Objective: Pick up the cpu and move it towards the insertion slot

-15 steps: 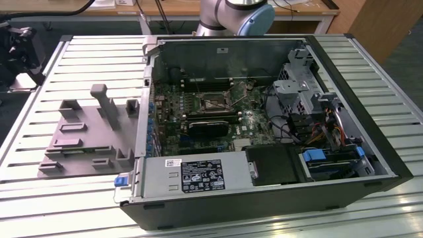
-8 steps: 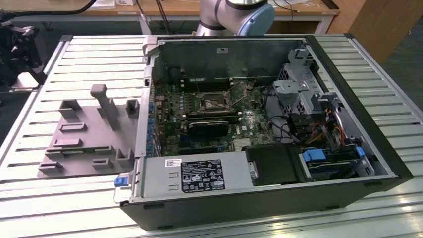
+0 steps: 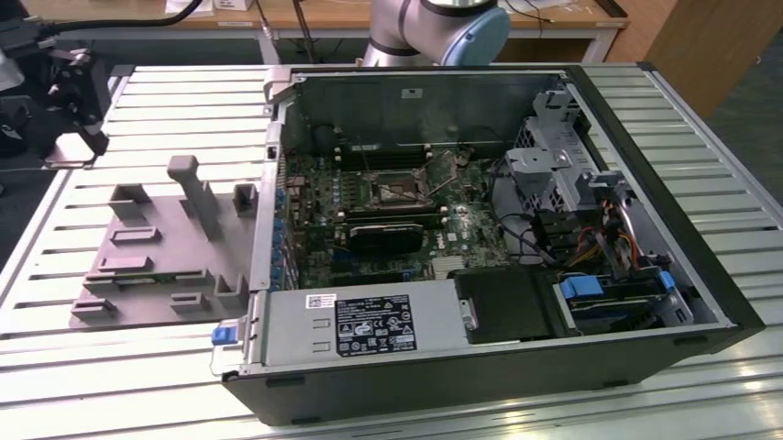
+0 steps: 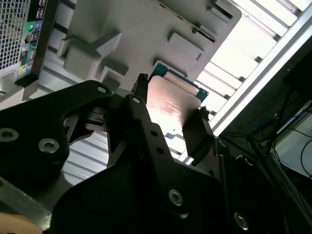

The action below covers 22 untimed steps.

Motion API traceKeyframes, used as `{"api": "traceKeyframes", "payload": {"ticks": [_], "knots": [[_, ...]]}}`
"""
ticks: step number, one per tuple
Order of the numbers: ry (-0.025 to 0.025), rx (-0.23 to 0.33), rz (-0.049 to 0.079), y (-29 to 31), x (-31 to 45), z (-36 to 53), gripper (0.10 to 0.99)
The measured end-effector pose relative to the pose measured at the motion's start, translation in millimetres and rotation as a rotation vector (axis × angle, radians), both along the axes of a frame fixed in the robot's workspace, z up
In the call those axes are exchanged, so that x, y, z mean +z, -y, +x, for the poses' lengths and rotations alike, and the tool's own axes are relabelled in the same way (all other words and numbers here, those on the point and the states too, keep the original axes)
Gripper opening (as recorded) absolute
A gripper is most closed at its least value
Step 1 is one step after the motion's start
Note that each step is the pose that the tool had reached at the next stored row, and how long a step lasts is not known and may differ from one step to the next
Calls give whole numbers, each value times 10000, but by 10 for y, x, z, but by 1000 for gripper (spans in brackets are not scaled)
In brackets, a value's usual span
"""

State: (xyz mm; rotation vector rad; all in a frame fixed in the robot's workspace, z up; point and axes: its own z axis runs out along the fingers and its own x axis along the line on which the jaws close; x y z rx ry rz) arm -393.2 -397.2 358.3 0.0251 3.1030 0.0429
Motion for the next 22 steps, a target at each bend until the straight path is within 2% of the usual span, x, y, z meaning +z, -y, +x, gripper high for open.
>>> {"api": "traceKeyframes", "payload": {"ticks": [4,9,13,17,22], "knots": [[-4,0,1,0,0,114,537],[-6,0,0,0,74,125,537],[-5,0,2,0,85,164,537],[-8,1,4,0,86,277,537],[-23,-1,4,0,87,459,537]]}}
